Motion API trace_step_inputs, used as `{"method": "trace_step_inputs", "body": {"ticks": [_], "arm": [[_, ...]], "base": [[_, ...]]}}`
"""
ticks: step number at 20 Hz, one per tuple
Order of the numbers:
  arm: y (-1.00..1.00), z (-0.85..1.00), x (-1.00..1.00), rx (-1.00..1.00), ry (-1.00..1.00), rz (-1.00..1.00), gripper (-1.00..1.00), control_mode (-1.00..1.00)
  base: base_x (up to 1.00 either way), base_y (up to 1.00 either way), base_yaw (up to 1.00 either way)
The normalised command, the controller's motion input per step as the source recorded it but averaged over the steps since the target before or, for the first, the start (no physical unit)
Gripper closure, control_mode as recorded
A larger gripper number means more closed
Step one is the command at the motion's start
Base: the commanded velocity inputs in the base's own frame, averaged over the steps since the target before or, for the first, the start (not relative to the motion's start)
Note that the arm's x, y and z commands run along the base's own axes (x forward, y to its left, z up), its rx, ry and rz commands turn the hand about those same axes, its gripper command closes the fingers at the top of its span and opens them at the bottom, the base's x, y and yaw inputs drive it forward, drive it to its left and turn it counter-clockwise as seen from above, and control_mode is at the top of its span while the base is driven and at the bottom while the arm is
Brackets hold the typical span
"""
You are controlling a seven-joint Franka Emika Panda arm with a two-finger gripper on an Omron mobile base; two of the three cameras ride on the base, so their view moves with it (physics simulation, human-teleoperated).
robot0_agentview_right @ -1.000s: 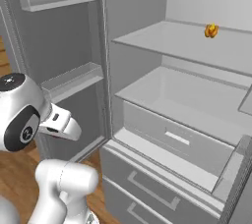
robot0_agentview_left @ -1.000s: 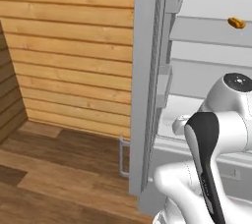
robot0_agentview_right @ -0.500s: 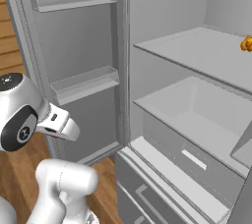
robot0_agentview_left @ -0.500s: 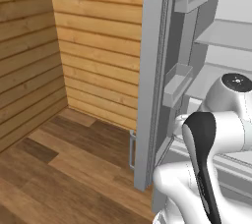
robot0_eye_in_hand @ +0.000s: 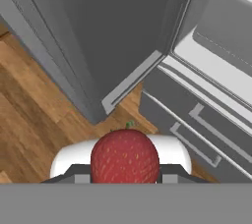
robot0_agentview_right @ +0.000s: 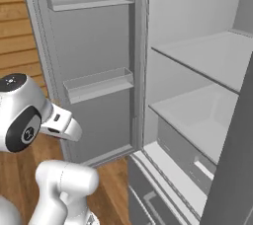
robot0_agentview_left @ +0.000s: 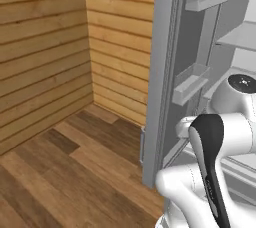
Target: Take the strawberry from the fridge and place it on top of the pancake, located on the dining counter.
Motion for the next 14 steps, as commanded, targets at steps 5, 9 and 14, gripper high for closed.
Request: {"method": "trace_step_inputs", "body": {"ticks": [5, 9, 14], "arm": [[0.00, 0.00, 0.00, 0.00, 0.00, 0.00, 1.00, 1.00], [0.00, 0.00, 0.00, 0.00, 0.00, 0.00, 1.00, 1.00], [0.00, 0.00, 0.00, 0.00, 0.00, 0.00, 1.00, 1.00]], "base": [[-0.84, 0.56, 0.29], [-0.95, 0.64, 0.43], [-0.84, 0.52, 0.60]]}}
